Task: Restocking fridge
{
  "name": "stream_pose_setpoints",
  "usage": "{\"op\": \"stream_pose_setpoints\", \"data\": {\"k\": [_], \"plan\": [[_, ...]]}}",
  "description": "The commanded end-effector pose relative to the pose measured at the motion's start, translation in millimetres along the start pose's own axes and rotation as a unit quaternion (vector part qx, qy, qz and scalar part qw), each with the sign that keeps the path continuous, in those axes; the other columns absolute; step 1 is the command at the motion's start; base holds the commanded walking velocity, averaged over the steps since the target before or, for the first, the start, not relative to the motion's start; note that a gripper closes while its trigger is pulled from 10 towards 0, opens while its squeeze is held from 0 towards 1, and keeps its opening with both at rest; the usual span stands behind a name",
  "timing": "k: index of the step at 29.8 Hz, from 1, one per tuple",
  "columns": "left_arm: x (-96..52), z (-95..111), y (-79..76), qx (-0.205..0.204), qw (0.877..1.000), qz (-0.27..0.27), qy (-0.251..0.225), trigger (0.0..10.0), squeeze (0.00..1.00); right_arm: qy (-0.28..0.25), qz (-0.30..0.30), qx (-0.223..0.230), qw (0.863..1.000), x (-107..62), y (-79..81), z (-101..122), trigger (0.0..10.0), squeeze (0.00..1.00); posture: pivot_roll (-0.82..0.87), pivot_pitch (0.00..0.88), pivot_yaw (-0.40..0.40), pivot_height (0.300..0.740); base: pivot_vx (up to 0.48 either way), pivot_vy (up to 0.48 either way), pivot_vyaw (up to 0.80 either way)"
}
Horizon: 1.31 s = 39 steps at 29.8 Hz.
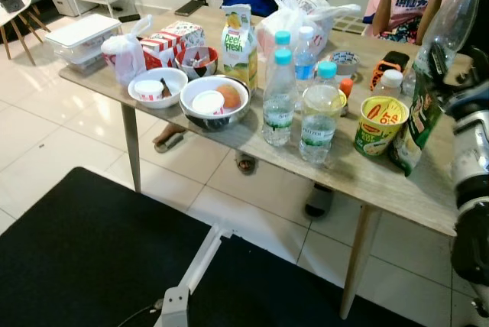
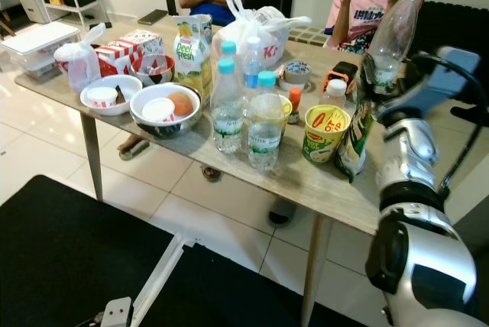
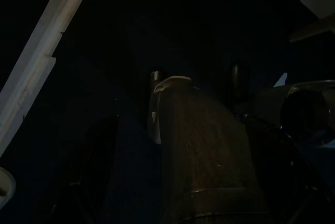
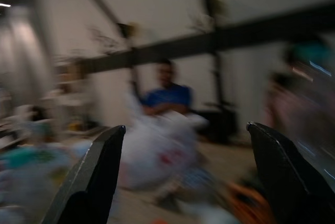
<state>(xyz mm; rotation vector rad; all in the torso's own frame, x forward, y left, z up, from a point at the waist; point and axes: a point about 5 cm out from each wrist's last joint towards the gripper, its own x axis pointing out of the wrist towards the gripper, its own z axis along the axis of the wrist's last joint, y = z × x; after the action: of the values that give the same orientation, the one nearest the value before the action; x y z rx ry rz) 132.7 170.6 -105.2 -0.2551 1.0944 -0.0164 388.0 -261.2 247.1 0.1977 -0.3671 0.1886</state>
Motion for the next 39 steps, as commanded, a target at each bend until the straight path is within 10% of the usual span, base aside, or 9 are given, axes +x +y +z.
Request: {"op": "stream_pose_setpoints", "data": {"k": [1, 14, 39], "plan": [[-2.3, -9.7, 4.8, -0.001, 1.000, 0.006, 0.019, 10.0, 0.00, 0.002, 0.054, -0.012, 0.998, 6.7, 15.1, 1.0, 10.0, 0.00, -0.04, 0.000, 0.020, 0.740, 0.000, 0.000, 0.00], [-2.2, -9.0, 4.7, -0.002, 1.000, 0.005, 0.017, 10.0, 0.00, 0.064, 0.271, -0.050, 0.959, 13.1, 73.0, -14.8, 10.0, 0.00, -0.04, 0.000, 0.022, 0.740, 0.000, 0.000, 0.00], [-2.0, -9.4, 3.7, -0.003, 1.000, 0.003, 0.018, 10.0, 0.00, 0.192, 0.214, -0.069, 0.955, 23.2, 100.6, -51.0, 10.0, 0.00, -0.03, 0.000, 0.024, 0.740, 0.000, 0.000, 0.00]]}}
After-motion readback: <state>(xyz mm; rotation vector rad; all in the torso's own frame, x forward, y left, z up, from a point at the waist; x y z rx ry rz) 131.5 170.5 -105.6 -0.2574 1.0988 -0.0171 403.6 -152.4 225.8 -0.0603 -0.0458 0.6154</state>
